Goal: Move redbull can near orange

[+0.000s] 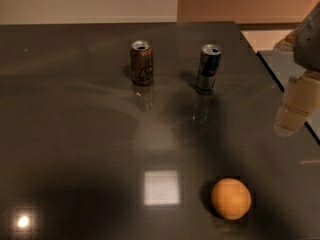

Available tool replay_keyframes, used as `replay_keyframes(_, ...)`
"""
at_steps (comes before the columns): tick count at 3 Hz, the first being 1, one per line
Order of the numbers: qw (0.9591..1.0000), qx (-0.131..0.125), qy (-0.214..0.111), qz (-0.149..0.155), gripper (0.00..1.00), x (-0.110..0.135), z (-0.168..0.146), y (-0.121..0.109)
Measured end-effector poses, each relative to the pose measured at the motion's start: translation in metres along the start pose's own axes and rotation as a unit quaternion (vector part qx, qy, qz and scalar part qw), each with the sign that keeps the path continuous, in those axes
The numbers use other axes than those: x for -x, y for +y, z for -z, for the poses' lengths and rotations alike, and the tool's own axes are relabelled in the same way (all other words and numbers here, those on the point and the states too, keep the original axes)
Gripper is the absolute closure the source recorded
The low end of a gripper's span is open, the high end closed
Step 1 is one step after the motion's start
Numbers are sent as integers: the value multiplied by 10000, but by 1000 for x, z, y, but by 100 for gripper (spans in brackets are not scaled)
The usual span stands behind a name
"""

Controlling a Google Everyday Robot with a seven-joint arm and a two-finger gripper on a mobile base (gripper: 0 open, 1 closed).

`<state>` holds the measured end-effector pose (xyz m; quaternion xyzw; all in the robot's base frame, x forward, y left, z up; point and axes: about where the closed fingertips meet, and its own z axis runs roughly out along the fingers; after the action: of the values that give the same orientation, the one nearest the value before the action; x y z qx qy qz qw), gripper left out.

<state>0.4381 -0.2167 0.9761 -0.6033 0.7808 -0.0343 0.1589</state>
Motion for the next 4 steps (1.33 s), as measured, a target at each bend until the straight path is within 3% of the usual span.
replay_keyframes(2,10000,-12,-79,15,0,5,-2,-8)
replay_keyframes(4,9974,-50,-722,60,0,49,-25,-61)
